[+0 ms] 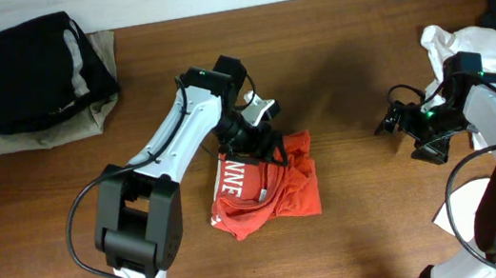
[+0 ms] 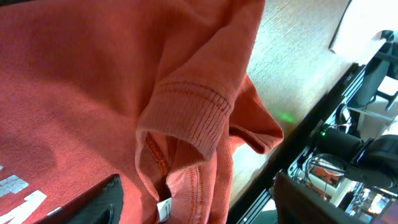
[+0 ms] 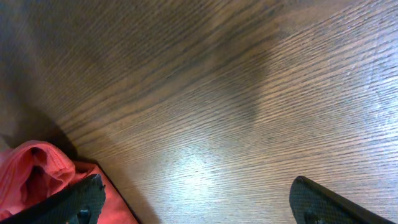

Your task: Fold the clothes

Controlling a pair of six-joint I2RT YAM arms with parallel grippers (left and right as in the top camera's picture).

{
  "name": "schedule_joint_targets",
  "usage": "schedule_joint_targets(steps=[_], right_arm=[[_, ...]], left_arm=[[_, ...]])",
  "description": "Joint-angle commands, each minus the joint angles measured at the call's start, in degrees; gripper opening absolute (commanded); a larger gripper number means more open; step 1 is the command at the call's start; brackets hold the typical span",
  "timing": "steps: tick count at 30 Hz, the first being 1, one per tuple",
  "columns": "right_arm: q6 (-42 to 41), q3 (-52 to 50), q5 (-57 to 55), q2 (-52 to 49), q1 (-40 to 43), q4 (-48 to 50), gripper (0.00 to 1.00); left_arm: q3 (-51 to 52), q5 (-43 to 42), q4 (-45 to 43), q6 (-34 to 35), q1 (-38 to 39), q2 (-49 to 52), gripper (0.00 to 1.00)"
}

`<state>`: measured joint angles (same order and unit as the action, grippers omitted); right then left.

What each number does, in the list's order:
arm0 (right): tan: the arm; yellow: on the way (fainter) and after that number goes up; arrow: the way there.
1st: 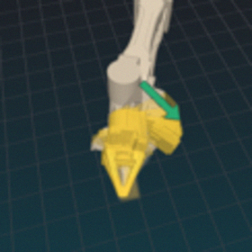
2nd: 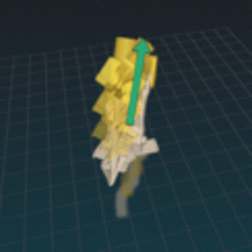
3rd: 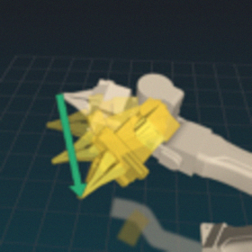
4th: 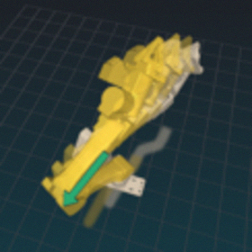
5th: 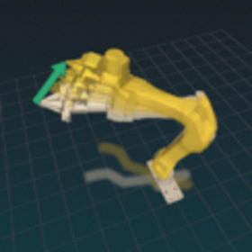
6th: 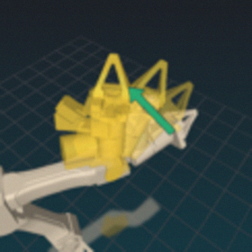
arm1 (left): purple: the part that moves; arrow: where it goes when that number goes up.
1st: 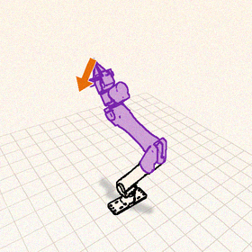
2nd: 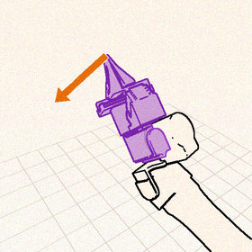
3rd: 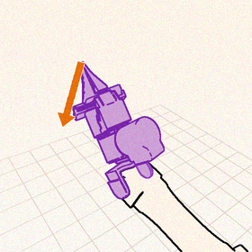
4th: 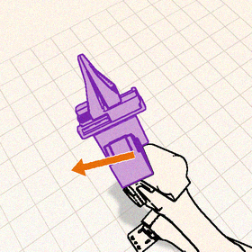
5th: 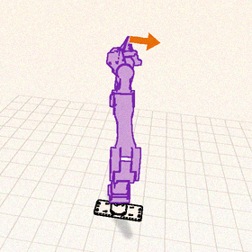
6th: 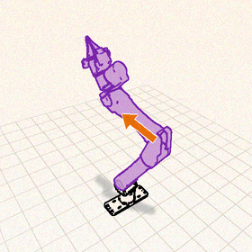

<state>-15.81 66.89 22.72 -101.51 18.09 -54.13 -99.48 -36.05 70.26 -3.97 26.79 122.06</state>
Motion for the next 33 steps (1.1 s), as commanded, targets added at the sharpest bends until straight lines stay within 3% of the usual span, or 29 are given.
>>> schedule_joint_targets(steps=[1, 2, 11, 17, 21, 22, 23, 25, 26, 31, 33], right_arm=[[0.5, 0.9, -0.9, 0.7, 0.0, -0.2, 0.99], [0.5, 0.9, -0.9, 0.7, 0.0, -0.1, 0.99], [0.6, 0.9, -0.9, 0.7, 0.0, -0.5, 0.99], [0.5, 0.9, -0.9, 0.7, 0.0, -0.5, 0.99], [3.4, 0.9, -1.7, 0.7, 0.0, -1.4, 0.99], [3.4, 0.9, -3.1, 0.7, 0.0, -1.6, 0.99], [3.4, 0.9, -4.4, 0.7, 0.0, -1.8, 0.99], [3.3, 0.9, -4.6, 0.7, 0.0, -1.8, 0.99], [3.3, 0.9, -4.6, 0.7, 0.0, -1.7, 0.99], [3.3, 0.9, -4.1, 0.7, 0.0, -1.1, 0.99], [3.3, 0.9, -4.1, 0.7, 0.0, -1.2, 0.99]], left_arm=[[0.2, -1.3, -1.0, -0.9, 1.3, 0.9, 0.64], [0.2, -1.3, -1.6, -0.9, 2.2, 0.9, 0.62], [0.2, -1.7, -6.5, 2.7, 10.7, 0.9, 0.01], [0.1, -8.3, -8.9, 2.6, 13.7, 0.8, 0.01], [-3.3, 0.5, -5.9, 2.6, 12.4, -0.7, 0.0], [-4.9, 2.6, -4.4, 2.6, 11.1, -1.3, 0.02], [-6.8, 5.4, -2.8, 2.6, 9.3, -1.9, 0.16], [-9.5, 10.2, -0.2, 2.7, 5.4, -2.6, 0.78], [-9.8, 11.7, 0.3, 2.7, 3.7, -2.6, 0.83], [-8.2, 10.3, 1.6, 0.1, -0.1, 2.2, 0.81], [-7.8, 3.4, 1.8, -2.1, 0.8, 5.3, 0.71]])
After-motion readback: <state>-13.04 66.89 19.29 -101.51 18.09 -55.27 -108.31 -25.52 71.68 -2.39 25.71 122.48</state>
